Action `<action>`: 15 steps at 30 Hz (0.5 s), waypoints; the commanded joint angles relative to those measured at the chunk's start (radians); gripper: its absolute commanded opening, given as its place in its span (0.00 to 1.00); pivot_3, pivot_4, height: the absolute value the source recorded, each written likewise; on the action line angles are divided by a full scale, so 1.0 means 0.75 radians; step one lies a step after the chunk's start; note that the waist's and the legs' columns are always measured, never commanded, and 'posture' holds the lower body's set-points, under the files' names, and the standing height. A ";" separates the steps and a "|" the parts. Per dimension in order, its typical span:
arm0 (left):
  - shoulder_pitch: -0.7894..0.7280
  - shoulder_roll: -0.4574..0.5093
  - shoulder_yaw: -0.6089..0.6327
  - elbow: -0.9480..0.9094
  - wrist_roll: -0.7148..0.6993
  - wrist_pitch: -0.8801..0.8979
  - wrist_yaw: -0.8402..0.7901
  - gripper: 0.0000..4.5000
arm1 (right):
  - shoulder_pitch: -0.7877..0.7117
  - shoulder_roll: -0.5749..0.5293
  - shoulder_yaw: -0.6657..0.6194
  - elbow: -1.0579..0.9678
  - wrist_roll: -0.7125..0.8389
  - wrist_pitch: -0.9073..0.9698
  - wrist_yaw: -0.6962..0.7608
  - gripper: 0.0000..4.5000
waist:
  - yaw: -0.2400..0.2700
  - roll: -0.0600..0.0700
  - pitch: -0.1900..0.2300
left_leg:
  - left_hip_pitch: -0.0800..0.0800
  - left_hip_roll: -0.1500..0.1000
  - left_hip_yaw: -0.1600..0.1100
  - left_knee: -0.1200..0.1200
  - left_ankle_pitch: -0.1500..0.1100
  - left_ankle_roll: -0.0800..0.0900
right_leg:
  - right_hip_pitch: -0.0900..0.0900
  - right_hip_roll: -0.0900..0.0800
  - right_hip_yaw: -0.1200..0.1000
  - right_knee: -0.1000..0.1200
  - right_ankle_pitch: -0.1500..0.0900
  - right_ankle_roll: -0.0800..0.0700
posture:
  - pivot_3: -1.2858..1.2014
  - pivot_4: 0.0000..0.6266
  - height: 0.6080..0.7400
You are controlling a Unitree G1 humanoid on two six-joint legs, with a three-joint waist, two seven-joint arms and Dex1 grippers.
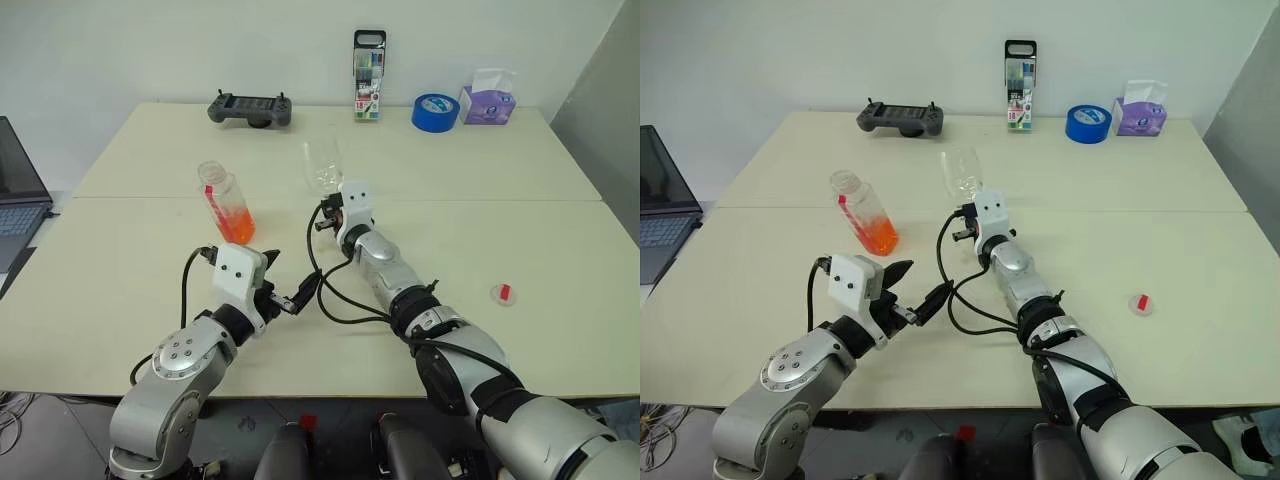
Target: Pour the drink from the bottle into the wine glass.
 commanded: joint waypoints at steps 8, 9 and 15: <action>0.059 0.022 0.096 -0.027 -0.051 -0.025 -0.010 1.00 | 0.044 0.117 0.031 -0.056 -0.005 -0.007 0.142 0.05 | -0.004 0.000 0.000 | 0.000 0.000 -0.001 0.000 0.000 0.000 | 0.000 0.001 0.001 0.000 0.000 0.000 | 0.52 0.24 1.00; 0.062 0.027 0.105 -0.015 -0.054 -0.028 -0.016 1.00 | 0.064 0.105 0.036 -0.082 -0.006 -0.006 0.159 0.05 | -0.005 0.000 0.000 | 0.000 0.001 -0.001 0.000 0.000 0.000 | 0.000 0.001 0.001 0.000 0.000 0.000 | 0.52 0.24 1.00; 0.056 0.035 0.085 0.023 -0.051 -0.042 -0.036 1.00 | 0.205 0.049 0.089 -0.257 -0.031 0.037 0.208 0.05 | -0.005 0.000 0.000 | 0.000 0.000 -0.001 0.000 0.000 0.000 | 0.000 0.001 0.001 0.000 0.000 0.000 | 0.52 0.24 1.00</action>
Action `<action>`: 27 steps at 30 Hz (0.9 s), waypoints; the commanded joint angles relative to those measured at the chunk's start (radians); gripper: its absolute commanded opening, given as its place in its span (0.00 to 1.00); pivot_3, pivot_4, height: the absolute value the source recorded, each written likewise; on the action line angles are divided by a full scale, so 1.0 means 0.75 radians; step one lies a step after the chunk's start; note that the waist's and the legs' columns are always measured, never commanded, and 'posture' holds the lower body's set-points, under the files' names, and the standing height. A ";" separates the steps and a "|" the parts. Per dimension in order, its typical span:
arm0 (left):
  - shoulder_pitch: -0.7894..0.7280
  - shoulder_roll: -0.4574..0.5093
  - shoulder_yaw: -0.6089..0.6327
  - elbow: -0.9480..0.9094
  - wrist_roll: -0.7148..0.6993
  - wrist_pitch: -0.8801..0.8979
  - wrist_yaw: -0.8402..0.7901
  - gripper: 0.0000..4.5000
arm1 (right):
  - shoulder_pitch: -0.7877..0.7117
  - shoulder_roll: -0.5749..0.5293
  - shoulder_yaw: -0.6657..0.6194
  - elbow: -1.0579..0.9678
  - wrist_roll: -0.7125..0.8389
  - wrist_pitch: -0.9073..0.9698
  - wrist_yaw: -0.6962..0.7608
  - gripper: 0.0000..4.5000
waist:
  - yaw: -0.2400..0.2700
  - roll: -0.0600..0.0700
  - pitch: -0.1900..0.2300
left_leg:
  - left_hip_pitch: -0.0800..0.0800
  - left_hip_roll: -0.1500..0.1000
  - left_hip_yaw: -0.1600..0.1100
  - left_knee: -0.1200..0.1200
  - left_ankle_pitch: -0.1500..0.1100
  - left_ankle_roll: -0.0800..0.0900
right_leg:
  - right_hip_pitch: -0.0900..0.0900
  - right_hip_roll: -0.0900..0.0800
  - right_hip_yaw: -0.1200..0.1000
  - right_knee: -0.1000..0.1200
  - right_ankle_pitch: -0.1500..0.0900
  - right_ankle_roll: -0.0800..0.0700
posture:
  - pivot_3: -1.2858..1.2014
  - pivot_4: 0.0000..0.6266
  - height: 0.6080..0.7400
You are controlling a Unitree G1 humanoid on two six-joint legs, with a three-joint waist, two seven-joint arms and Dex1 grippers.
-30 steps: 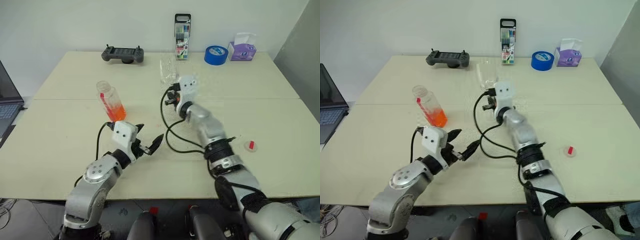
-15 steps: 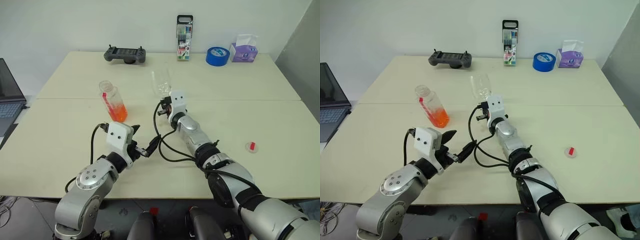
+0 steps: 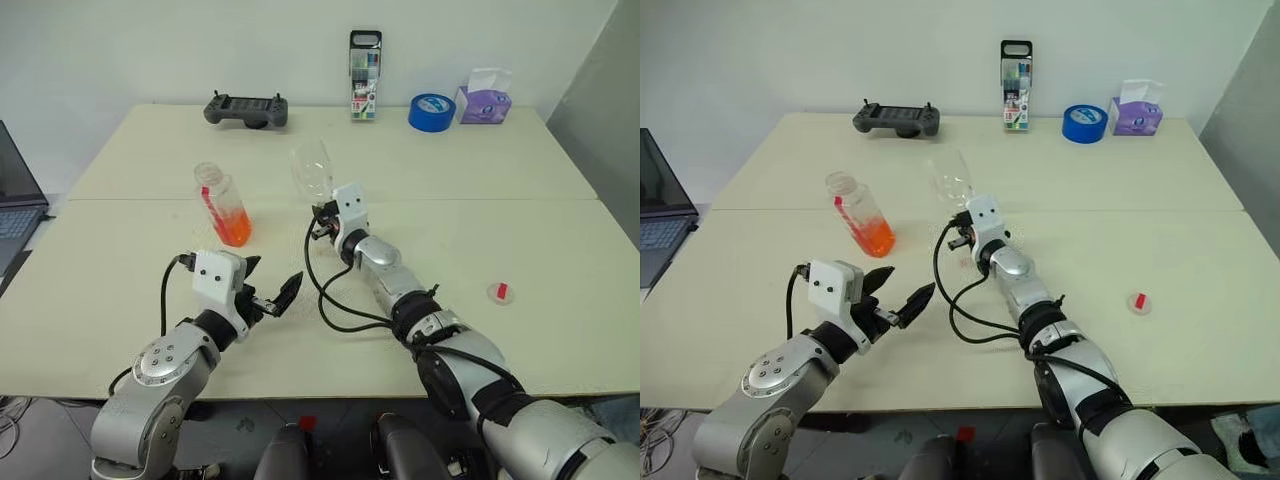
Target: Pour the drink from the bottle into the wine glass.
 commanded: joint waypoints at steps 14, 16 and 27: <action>-0.028 0.035 0.003 0.055 -0.011 -0.055 -0.046 1.00 | 0.362 -0.030 0.103 -0.415 -0.052 0.190 0.073 0.05 | 0.001 -0.001 -0.002 | 0.011 -0.001 -0.002 -0.001 0.000 0.000 | 0.011 -0.001 0.000 -0.002 -0.001 0.000 | 0.52 0.24 1.00; -0.038 0.033 -0.012 0.060 -0.009 -0.058 -0.048 1.00 | 0.410 -0.055 0.118 -0.445 -0.074 0.187 0.077 0.05 | 0.002 -0.001 -0.003 | 0.018 -0.001 -0.001 -0.002 -0.001 0.000 | 0.017 0.000 0.000 -0.003 -0.001 0.000 | 0.52 0.24 1.00; -0.066 0.055 -0.002 0.101 -0.014 -0.058 -0.078 1.00 | 0.584 -0.159 0.201 -0.647 -0.117 0.272 0.154 0.05 | 0.003 -0.002 -0.007 | 0.021 -0.001 -0.001 -0.002 -0.001 0.000 | 0.020 0.000 0.000 -0.003 -0.002 0.001 | 0.52 0.24 1.00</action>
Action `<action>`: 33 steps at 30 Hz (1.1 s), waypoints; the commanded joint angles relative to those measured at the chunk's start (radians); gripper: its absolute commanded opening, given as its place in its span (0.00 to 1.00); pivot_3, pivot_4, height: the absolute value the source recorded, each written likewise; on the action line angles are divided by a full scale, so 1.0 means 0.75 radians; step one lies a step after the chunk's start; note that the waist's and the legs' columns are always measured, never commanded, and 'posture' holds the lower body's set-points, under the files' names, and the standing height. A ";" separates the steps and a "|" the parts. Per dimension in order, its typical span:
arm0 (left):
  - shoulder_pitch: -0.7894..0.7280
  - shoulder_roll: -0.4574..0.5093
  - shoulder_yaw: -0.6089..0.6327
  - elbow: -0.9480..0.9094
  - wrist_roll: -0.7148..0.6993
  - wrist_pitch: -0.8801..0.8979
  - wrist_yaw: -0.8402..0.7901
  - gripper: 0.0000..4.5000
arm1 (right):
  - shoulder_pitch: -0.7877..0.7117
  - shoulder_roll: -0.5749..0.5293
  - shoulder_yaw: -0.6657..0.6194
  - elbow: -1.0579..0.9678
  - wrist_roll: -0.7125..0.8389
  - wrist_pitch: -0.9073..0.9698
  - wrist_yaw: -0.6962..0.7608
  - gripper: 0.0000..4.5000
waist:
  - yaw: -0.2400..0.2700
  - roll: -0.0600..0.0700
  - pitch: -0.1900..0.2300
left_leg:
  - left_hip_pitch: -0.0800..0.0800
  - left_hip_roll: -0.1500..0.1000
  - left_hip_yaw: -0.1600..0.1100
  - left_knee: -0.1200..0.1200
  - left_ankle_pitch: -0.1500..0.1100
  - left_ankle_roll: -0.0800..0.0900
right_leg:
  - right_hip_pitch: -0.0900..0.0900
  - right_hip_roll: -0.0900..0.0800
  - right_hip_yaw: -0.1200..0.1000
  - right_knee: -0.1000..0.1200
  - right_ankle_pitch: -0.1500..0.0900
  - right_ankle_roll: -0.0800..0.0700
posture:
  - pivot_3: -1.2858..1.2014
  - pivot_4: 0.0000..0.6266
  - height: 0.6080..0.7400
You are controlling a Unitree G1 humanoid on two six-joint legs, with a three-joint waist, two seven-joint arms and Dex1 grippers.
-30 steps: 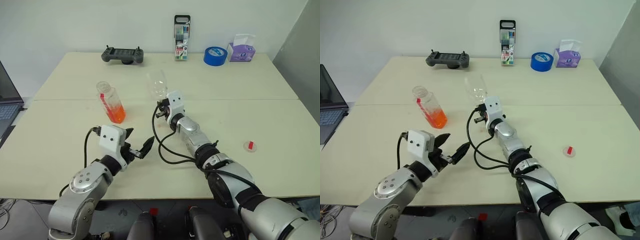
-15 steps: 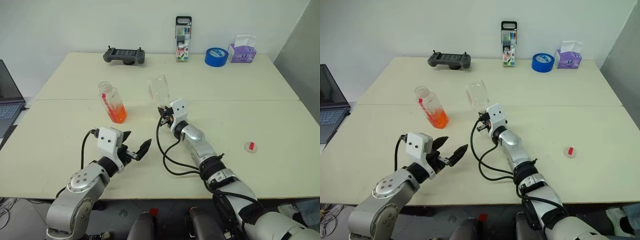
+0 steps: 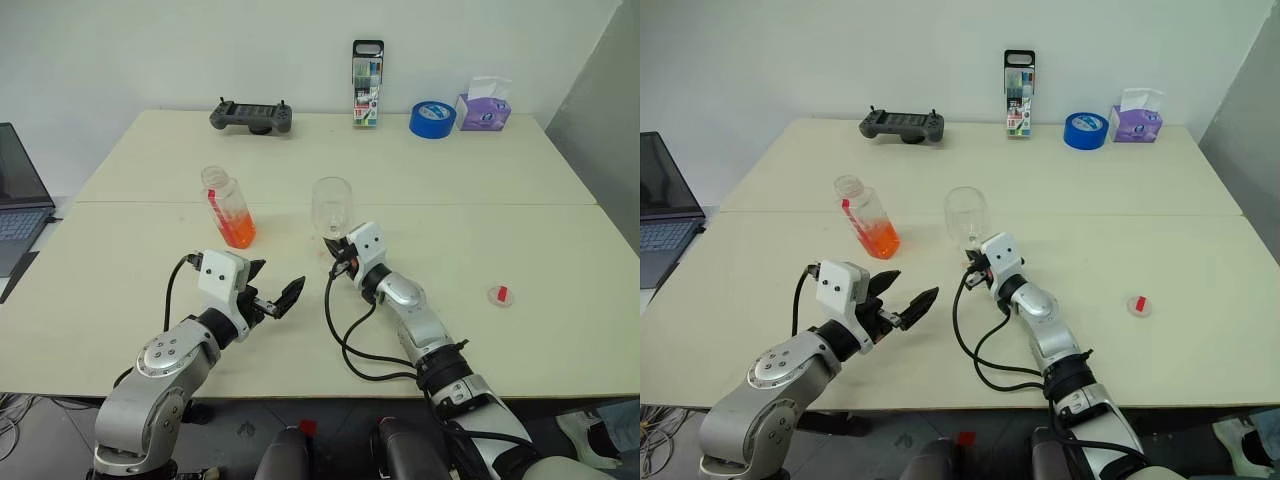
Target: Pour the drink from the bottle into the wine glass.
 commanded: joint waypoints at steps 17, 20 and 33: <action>-0.044 -0.014 -0.014 0.036 0.007 -0.055 0.004 1.00 | -0.041 -0.093 0.033 0.002 -0.010 0.279 0.145 0.12 | 0.003 0.000 -0.001 | 0.000 0.000 0.000 0.000 0.000 0.000 | 0.000 0.000 0.000 0.000 -0.003 0.005 | 0.52 0.24 1.00; -0.039 -0.014 -0.018 0.044 0.012 -0.062 0.001 1.00 | -0.047 -0.093 0.029 -0.004 -0.005 0.285 0.146 0.27 | 0.006 0.000 0.000 | 0.000 0.000 0.000 0.000 0.000 0.000 | 0.000 0.000 0.001 0.000 -0.003 0.005 | 0.52 0.24 1.00; -0.041 -0.019 -0.028 0.070 0.025 -0.086 0.007 1.00 | -0.038 -0.120 0.044 -0.220 0.026 0.433 0.207 0.99 | 0.007 0.000 0.002 | -0.003 0.000 0.000 0.000 0.000 0.000 | -0.002 -0.001 0.001 -0.001 -0.003 0.005 | 0.52 0.24 1.00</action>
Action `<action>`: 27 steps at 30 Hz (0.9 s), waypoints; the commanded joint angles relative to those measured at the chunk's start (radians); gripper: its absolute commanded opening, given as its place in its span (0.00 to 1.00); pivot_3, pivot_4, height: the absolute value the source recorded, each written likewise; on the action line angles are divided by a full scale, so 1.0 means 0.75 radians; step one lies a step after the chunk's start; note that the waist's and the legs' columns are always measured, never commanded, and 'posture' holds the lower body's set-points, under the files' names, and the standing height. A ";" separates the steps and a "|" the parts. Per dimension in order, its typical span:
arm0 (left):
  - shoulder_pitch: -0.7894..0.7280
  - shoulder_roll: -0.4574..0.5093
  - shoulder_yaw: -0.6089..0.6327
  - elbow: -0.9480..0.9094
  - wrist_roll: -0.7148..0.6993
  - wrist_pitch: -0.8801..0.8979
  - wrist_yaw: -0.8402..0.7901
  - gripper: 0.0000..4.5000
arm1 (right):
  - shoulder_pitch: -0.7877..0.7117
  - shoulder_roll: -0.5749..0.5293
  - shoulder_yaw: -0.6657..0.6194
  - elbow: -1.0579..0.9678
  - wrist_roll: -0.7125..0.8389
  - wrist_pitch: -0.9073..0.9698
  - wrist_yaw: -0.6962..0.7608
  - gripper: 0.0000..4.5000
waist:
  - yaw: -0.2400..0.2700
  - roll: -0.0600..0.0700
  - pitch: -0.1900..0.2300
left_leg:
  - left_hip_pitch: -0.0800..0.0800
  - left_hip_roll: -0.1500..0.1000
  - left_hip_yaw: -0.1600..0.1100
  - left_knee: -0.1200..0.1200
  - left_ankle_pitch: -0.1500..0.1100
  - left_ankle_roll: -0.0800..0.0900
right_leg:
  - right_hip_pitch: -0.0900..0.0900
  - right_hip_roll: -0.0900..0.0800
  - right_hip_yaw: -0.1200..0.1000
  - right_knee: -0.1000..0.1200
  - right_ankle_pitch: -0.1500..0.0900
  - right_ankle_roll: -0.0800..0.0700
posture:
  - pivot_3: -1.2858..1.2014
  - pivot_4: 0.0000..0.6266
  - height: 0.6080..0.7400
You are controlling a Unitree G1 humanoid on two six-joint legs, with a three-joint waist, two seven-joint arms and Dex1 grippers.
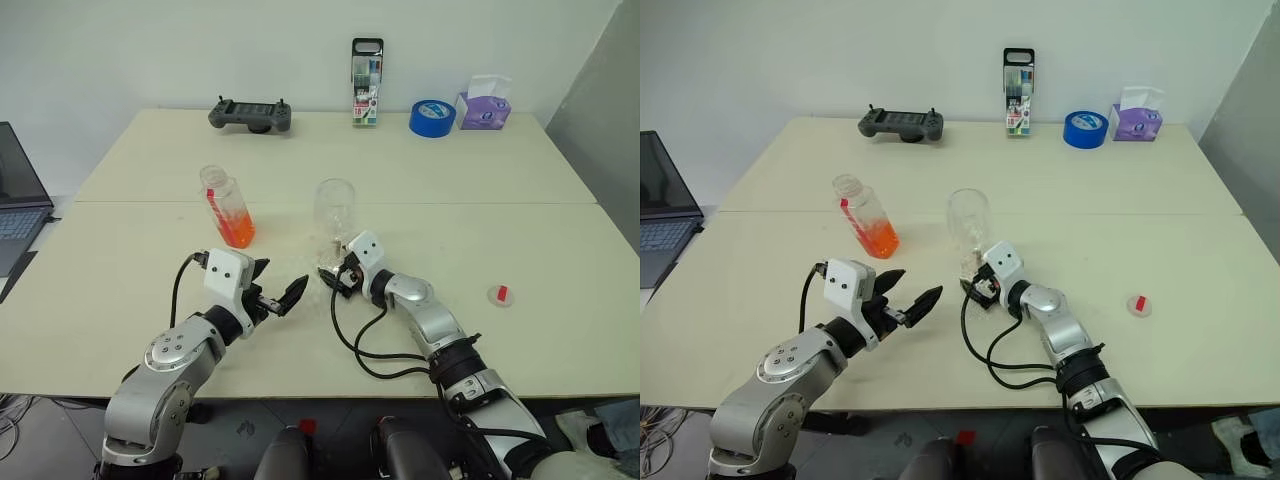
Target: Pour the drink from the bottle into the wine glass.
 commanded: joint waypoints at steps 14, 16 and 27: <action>0.145 -0.070 0.081 0.032 0.130 -0.219 0.113 1.00 | 0.248 -0.536 -0.129 -1.073 0.243 0.702 0.292 0.99 | 0.005 0.001 0.002 | -0.004 0.000 -0.002 -0.001 0.000 0.000 | 0.000 -0.005 -0.001 -0.006 -0.001 0.002 | 0.52 0.24 1.00; 0.147 -0.099 0.075 0.021 0.143 -0.237 0.145 1.00 | 0.233 -0.680 -0.201 -1.215 0.333 0.831 0.364 0.99 | 0.007 0.000 0.004 | -0.004 -0.001 -0.001 -0.001 0.000 0.000 | 0.000 -0.006 -0.001 -0.008 -0.001 0.002 | 0.52 0.24 1.00; -0.048 -0.071 0.141 0.186 0.190 -0.351 0.136 1.00 | -0.429 -0.880 -0.365 -1.245 0.731 1.160 0.481 0.99 | 0.007 -0.002 0.004 | -0.007 0.000 0.001 -0.014 0.000 0.000 | 0.000 -0.001 -0.005 -0.021 0.001 0.001 | 0.52 0.24 1.00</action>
